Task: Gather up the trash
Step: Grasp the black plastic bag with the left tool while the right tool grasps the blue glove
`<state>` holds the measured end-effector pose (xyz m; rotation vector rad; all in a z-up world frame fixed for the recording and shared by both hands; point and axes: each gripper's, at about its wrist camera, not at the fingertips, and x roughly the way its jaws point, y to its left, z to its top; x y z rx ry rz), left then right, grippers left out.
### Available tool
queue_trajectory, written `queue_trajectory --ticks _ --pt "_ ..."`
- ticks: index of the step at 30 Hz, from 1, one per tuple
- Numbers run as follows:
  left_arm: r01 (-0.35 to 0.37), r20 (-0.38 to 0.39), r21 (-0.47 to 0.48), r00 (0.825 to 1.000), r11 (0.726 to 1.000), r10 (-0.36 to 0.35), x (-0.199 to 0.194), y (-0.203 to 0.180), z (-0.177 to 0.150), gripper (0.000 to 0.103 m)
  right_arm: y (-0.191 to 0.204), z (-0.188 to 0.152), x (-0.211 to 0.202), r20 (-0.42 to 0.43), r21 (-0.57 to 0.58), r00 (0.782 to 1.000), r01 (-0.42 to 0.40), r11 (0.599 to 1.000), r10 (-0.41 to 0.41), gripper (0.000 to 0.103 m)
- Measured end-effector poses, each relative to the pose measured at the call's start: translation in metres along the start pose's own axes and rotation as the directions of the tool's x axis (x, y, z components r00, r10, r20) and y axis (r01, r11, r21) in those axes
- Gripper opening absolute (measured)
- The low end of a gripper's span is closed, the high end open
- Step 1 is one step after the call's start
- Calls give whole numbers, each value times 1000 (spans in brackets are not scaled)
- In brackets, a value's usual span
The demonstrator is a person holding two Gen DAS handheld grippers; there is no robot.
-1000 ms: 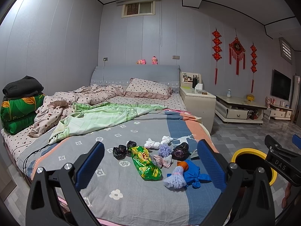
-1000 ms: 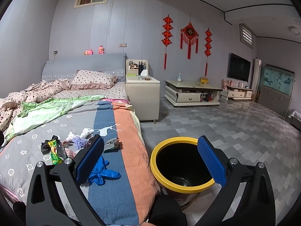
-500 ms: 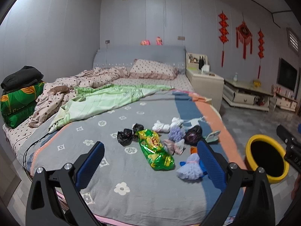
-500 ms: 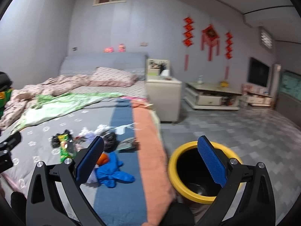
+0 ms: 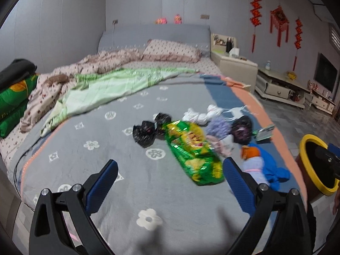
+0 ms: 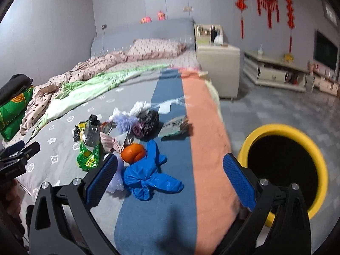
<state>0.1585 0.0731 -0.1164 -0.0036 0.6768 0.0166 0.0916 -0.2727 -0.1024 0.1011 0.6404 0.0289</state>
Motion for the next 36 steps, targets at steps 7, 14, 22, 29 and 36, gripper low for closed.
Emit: queue_trajectory --ticks 7,14,22,29,36 --pt "-53 -109 -54 993 997 47 68 37 12 95 10 -6 45 -86 -54 996 5 999 -10 96" --pt "-78 -137 -42 988 996 71 127 67 35 95 14 -13 84 -181 -61 983 -38 997 26 95" --pt "-101 -205 13 973 995 102 193 79 52 95 10 -13 113 -230 -43 973 -46 998 35 93" --pt "-86 -220 21 971 996 88 232 77 65 95 15 -18 135 -268 -45 962 -57 997 42 82" --pt "-10 -255 63 967 998 26 256 53 62 67 20 -23 149 -298 -52 953 -80 995 61 71"
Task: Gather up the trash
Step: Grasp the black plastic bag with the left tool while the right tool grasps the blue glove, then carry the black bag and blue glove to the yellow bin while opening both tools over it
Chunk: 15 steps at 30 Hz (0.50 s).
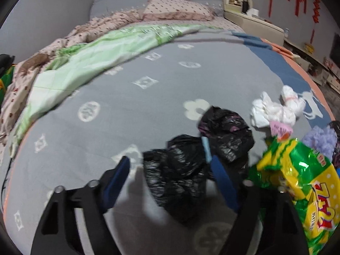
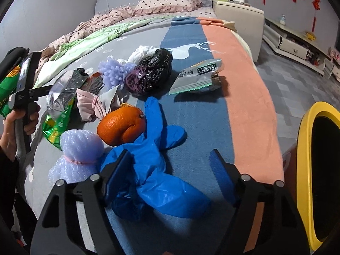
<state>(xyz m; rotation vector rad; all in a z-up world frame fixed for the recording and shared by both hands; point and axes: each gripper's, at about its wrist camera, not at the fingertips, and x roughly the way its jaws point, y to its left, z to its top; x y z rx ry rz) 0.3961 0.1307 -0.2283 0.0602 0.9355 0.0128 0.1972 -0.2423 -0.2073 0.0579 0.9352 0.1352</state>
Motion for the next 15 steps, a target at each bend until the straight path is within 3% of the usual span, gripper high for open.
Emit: queue_trajectory --ticks 4,6,7,9,15 --pt "36 3 32 999 999 -36 4 -13 -4 42 3 -1 2 -4 -2 1000 -20 1000 20 56" --pt "59 2 16 998 998 -59 4 -14 -4 34 6 -1 -1 1 -6 999 -38 999 38 38" --pt "55 8 7 998 998 -55 4 -13 -5 27 7 -1 -2 0 -9 999 -49 999 49 34" --pt "61 15 -11 998 998 -60 2 -11 -4 22 9 -3 -1 -20 -10 996 -92 996 92 23" --pt "69 26 -76 997 995 -67 -6 2 -4 16 6 -6 -11 -21 22 990 -137 990 137 10"
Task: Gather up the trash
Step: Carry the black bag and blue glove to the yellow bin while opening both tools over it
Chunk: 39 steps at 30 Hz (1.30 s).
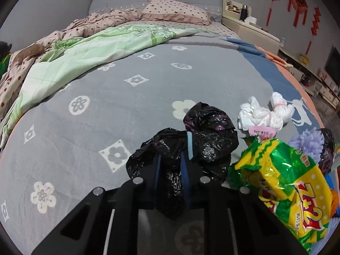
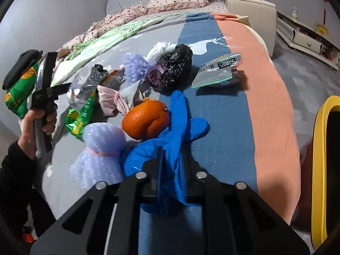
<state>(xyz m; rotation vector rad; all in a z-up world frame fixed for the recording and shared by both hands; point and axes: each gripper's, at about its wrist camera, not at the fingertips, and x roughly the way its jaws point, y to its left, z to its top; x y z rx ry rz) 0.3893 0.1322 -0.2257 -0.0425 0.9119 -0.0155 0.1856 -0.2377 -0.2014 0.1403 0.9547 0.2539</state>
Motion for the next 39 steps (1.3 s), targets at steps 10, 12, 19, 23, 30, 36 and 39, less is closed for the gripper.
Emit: queue_trajectory --ticks 10,12,19,23,30,36,39 --pt "4 62 -47 998 999 -1 -53 18 -8 15 -3 -3 -50 79 30 996 -37 999 35 8" --pt "8 80 -51 997 999 -4 -68 18 -10 15 -2 -3 -65 105 29 993 -51 998 48 8" --pt "33 159 -35 987 999 -27 -129 -1 -15 15 -2 -3 -113 194 28 979 -76 997 70 8" --pt "75 201 -4 977 997 -73 -165 -26 -12 15 -4 -4 -142 249 24 966 -77 997 69 8" --pt "143 247 51 957 988 -151 -212 -74 -8 15 -22 -9 -189 344 53 938 -62 997 40 8" --pt "213 261 116 936 970 -237 -237 -126 -6 15 -53 -13 -225 419 107 908 -28 994 -19 8" --pt "245 254 178 924 953 -285 -243 -164 -7 15 -71 -15 -240 451 141 891 -8 990 -57 8"
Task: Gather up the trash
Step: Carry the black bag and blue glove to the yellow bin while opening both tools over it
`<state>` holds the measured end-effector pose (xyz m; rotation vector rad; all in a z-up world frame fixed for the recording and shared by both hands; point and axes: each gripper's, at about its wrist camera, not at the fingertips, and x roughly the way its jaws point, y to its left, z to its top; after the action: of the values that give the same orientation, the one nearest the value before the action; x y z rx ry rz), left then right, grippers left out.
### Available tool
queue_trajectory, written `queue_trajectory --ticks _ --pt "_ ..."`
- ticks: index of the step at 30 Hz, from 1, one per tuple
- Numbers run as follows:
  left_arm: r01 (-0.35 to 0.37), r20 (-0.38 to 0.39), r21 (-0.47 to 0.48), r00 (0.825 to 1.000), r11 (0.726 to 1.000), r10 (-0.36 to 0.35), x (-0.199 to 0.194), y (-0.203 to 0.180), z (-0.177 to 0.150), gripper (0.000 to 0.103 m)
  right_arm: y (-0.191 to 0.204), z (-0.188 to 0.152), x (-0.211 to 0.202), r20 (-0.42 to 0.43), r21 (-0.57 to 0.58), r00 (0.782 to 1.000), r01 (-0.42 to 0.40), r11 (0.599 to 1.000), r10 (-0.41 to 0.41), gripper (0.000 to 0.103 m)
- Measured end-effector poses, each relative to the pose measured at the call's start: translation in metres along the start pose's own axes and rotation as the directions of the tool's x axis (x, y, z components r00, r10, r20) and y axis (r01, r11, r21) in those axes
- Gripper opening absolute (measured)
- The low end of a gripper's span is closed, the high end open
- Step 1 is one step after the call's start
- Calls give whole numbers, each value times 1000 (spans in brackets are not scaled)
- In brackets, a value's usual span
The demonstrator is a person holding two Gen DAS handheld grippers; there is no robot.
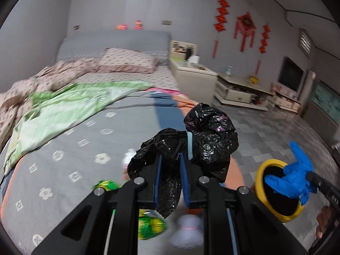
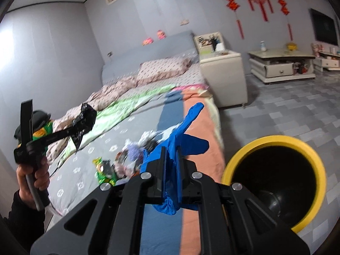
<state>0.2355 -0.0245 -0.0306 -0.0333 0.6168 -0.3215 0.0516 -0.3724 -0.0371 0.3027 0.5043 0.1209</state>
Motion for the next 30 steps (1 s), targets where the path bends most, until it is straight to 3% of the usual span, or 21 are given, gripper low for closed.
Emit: queue_trajectory --ticks 10,23,30 --pt "172 -55 107 984 979 -167 35 -106 0 15 -67 19 -42 90 80 986 130 988 -137 8" --pt "339 -214 186 930 922 -298 120 -233 -28 15 -150 14 -54 76 217 952 274 937 -296 8" --pt "392 -272 190 902 900 -335 147 -266 -47 16 -185 7 -44 46 263 930 342 902 -365 8"
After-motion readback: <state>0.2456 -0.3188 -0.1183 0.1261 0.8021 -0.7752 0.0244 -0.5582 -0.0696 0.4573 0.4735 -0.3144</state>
